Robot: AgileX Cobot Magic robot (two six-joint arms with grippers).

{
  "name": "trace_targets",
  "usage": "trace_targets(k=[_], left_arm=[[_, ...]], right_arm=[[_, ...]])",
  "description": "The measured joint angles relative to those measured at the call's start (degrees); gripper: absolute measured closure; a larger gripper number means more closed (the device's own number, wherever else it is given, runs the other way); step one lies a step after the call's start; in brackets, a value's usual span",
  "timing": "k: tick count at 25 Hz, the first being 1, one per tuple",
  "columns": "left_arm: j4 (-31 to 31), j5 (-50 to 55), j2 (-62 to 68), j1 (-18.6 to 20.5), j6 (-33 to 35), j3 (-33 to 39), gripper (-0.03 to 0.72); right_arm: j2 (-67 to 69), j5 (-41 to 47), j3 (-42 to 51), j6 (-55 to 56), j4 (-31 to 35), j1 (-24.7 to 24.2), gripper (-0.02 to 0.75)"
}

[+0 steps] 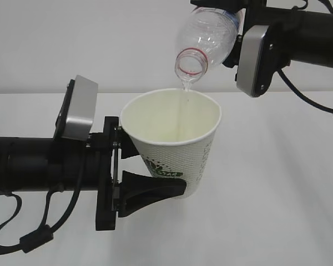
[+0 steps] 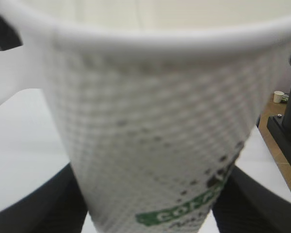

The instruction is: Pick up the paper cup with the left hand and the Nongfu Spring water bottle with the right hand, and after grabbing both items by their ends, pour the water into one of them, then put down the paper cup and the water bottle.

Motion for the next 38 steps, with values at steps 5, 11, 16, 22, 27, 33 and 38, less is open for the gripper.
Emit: trace_targets(k=[5,11,16,22,27,33,38], left_arm=[[0.00,0.00,0.00,0.00,0.00,0.00,0.160],[0.02,0.00,0.00,0.00,0.00,0.00,0.165],[0.02,0.00,0.00,0.00,0.00,0.00,0.166],[0.12,0.00,0.00,0.00,0.00,0.00,0.167],[0.20,0.00,0.00,0.00,0.00,0.00,0.167],[0.20,0.62,0.00,0.00,0.00,0.00,0.167],[0.20,1.29,0.00,0.00,0.00,0.00,0.167]], right_arm=[[0.00,-0.10,0.00,-0.27,0.00,0.00,0.288],[0.00,-0.10,0.00,-1.33,0.00,0.00,0.288],[0.00,-0.10,0.00,-1.40,0.00,0.00,0.288],[0.00,-0.10,0.00,-1.40,0.00,0.00,0.288],[0.00,-0.10,0.00,-1.40,0.00,0.00,0.288],[0.00,-0.10,0.00,-1.40,0.00,0.00,0.288],[0.00,-0.20,0.00,-1.40,0.00,0.00,0.288]])
